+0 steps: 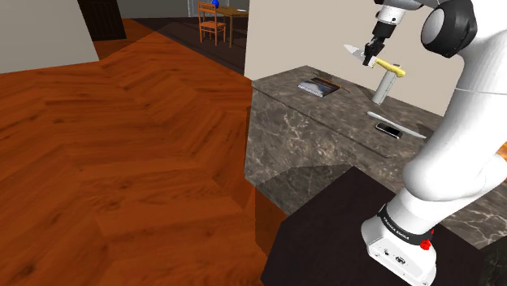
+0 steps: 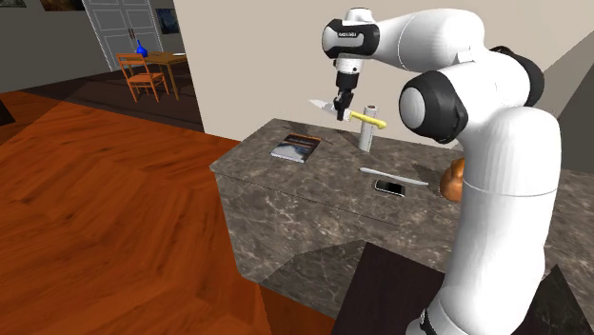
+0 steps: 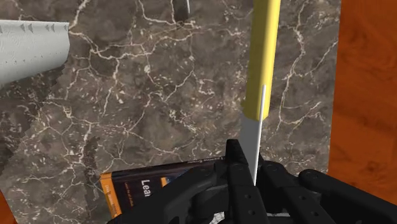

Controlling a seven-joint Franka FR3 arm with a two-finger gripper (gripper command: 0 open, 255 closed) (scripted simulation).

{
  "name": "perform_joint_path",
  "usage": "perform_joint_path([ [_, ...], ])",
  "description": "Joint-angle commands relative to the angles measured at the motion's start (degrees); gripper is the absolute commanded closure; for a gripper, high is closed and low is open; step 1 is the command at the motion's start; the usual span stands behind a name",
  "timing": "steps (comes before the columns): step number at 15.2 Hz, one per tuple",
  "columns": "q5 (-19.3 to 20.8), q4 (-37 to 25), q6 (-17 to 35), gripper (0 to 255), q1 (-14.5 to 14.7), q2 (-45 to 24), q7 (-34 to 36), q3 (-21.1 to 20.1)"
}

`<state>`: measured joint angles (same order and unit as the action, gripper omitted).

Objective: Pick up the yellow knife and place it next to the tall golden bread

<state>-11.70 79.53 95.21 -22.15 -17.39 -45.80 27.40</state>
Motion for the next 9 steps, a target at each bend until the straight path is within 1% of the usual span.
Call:
perform_joint_path([
  [1, 0.69, 2.80, 0.64, 255, -0.93, 2.12, -2.20, 0.89],
  [5, 1.77, 6.85, 1.51, 255, -3.01, 5.19, -6.41, 2.67],
  [9, 2.54, 9.52, 1.90, 255, -5.43, 7.27, -10.90, 4.57],
])
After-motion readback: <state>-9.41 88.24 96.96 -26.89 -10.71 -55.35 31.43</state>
